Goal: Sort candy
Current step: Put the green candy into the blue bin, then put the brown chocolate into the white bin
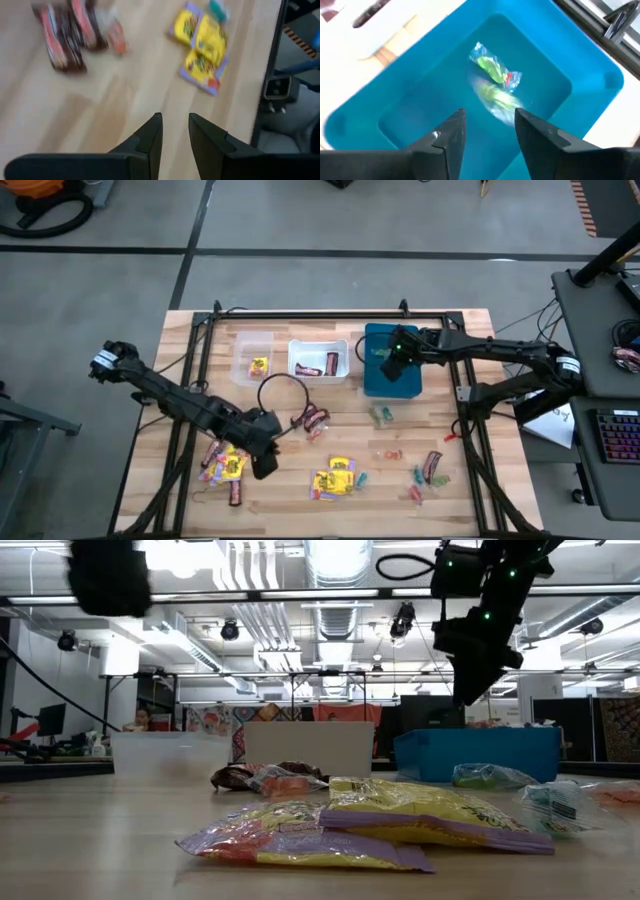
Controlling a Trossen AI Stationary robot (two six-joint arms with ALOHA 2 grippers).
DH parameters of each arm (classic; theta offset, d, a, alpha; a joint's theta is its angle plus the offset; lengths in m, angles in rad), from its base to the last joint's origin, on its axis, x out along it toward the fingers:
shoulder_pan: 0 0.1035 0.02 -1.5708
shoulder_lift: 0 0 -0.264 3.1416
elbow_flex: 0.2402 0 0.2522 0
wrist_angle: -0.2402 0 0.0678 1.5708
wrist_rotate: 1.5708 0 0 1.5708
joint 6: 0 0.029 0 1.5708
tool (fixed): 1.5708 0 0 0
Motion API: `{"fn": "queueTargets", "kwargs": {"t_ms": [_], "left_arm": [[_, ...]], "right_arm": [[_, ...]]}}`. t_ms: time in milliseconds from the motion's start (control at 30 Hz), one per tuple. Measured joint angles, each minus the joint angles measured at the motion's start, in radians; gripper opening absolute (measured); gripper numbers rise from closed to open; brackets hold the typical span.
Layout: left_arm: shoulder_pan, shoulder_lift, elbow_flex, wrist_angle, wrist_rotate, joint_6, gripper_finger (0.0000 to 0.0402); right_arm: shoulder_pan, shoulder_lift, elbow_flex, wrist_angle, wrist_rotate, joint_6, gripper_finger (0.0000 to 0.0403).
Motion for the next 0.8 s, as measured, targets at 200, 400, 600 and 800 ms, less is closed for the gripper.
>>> {"fn": "queueTargets", "kwargs": {"t_ms": [200, 400, 600, 800], "left_arm": [[-0.099, 0.000, 0.000, -0.018, 0.015, -0.202, 0.0079], [-0.218, 0.017, 0.000, -0.022, 0.029, -0.473, 0.0079], [-0.317, 0.093, 0.000, -0.023, 0.080, -0.790, 0.0079], [-0.363, 0.197, 0.000, -0.026, 0.112, -0.958, 0.0079]], "right_arm": [[0.005, -0.038, 0.010, 0.001, -0.056, -0.010, 0.0162], [0.049, -0.066, 0.010, 0.001, -0.192, 0.000, 0.0161], [0.135, -0.072, 0.010, 0.015, -0.210, 0.003, 0.0152], [0.196, -0.072, 0.010, 0.054, -0.208, 0.003, 0.0146]]}}
